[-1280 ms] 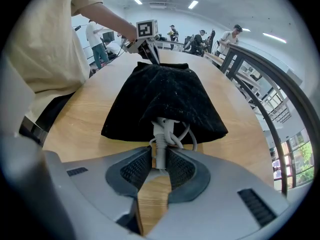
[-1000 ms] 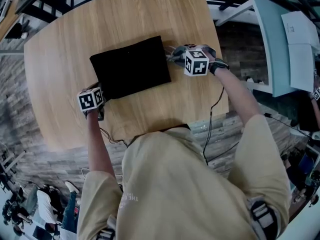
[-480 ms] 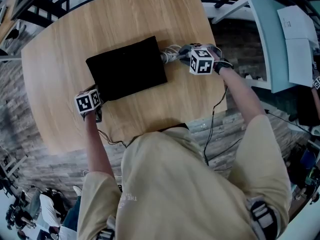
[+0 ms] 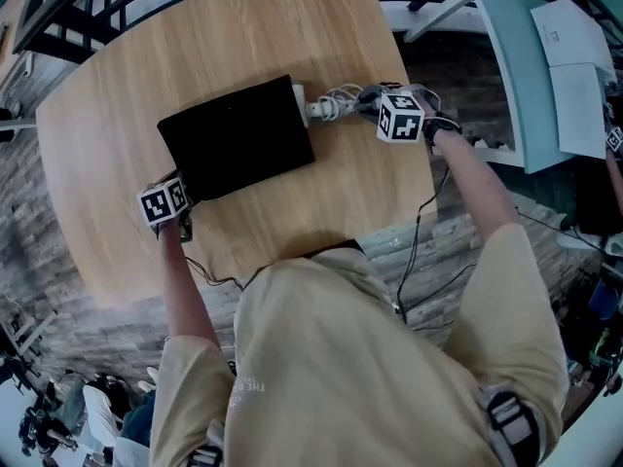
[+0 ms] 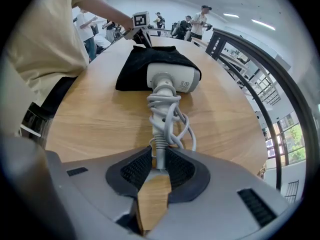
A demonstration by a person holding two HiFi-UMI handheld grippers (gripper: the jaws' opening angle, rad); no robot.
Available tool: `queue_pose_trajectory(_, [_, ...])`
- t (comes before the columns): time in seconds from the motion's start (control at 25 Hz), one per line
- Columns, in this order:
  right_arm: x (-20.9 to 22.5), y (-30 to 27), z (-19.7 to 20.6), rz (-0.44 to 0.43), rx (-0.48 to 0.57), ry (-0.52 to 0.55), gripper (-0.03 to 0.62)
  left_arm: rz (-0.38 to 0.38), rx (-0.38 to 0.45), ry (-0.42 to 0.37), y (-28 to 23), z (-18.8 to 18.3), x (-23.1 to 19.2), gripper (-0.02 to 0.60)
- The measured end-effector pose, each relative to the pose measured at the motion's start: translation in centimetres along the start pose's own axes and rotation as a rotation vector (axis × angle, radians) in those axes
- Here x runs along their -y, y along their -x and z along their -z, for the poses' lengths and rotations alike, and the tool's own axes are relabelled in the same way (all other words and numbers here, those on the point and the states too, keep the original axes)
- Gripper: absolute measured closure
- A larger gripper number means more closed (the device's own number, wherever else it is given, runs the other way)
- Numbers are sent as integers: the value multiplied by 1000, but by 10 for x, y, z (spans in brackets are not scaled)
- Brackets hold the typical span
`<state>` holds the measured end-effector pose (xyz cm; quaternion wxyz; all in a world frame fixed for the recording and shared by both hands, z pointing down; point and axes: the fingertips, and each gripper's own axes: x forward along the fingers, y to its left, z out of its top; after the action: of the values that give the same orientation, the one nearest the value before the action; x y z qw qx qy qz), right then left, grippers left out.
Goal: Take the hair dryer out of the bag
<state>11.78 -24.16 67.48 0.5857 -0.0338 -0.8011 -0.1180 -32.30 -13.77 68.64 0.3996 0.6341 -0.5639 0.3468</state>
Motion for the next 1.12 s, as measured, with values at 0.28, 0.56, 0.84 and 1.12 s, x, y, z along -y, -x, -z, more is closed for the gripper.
queue_pose_trajectory(0.28, [-6, 11, 34, 13, -28, -49, 513, -20, -9, 0, 0, -1, 0, 560])
queue_pose_trajectory(0.56, [-10, 23, 70, 31, -60, -108, 513, -71, -29, -14, 6, 4, -21, 560])
queue_pose_trajectory(0.84, [-12, 26, 72, 34, -51, -138, 513, -74, 4, 2, 8, 0, -23, 560])
queue_pose_trajectory(1.12, [-15, 30, 72, 57, -37, -186, 475, -68, 51, 29, 14, -3, -20, 528])
